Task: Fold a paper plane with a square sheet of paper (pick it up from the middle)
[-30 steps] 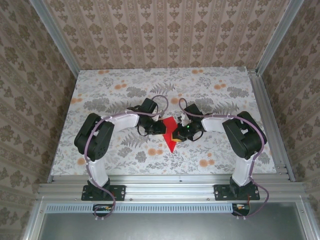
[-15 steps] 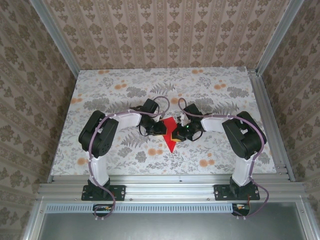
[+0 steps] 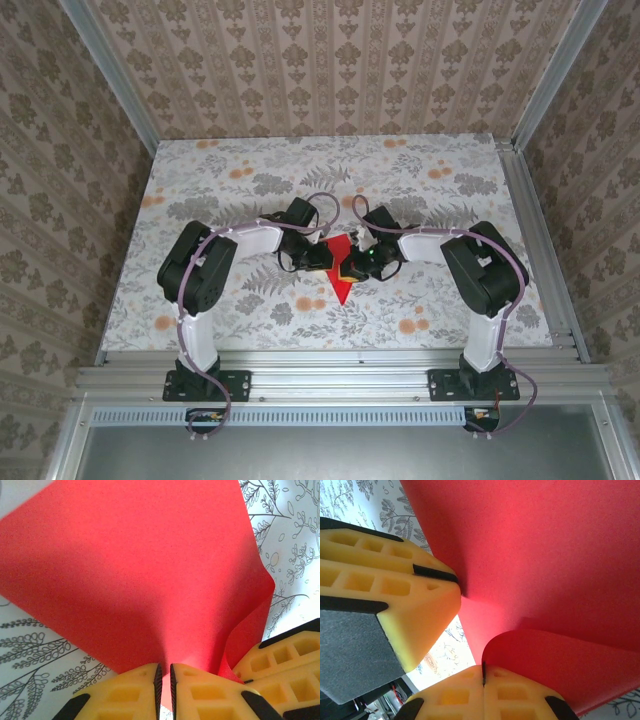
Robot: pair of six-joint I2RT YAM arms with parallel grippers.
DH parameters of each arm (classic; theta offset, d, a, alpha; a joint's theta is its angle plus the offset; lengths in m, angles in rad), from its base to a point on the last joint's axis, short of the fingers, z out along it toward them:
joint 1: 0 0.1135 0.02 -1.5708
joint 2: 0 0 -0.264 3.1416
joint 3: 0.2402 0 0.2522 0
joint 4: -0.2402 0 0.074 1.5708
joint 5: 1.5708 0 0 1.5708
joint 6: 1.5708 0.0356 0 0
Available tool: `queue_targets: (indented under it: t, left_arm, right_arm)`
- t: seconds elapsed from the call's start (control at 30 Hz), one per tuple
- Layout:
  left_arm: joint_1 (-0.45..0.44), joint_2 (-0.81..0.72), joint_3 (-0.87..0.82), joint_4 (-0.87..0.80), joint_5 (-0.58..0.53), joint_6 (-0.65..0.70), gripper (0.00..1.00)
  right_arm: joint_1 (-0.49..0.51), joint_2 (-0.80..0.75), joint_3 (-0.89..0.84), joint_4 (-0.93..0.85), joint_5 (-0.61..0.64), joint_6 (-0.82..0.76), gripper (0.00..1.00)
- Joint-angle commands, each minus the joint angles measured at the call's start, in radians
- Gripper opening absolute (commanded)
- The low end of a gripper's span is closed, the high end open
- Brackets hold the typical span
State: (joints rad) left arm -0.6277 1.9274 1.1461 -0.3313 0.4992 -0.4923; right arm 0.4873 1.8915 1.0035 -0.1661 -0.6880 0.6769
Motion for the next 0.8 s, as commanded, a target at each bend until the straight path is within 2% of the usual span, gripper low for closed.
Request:
queue_targets:
  t: [0.0, 0.77]
  left_arm:
    - [-0.006, 0.026, -0.007, -0.017, -0.007, 0.028, 0.16]
    - [-0.006, 0.041, -0.001, -0.017, 0.007, 0.032, 0.16]
  right_arm:
    - [0.008, 0.03, 0.025, -0.046, 0.016, -0.012, 0.04]
    - [0.021, 0.058, 0.045, -0.081, 0.039, -0.033, 0.1]
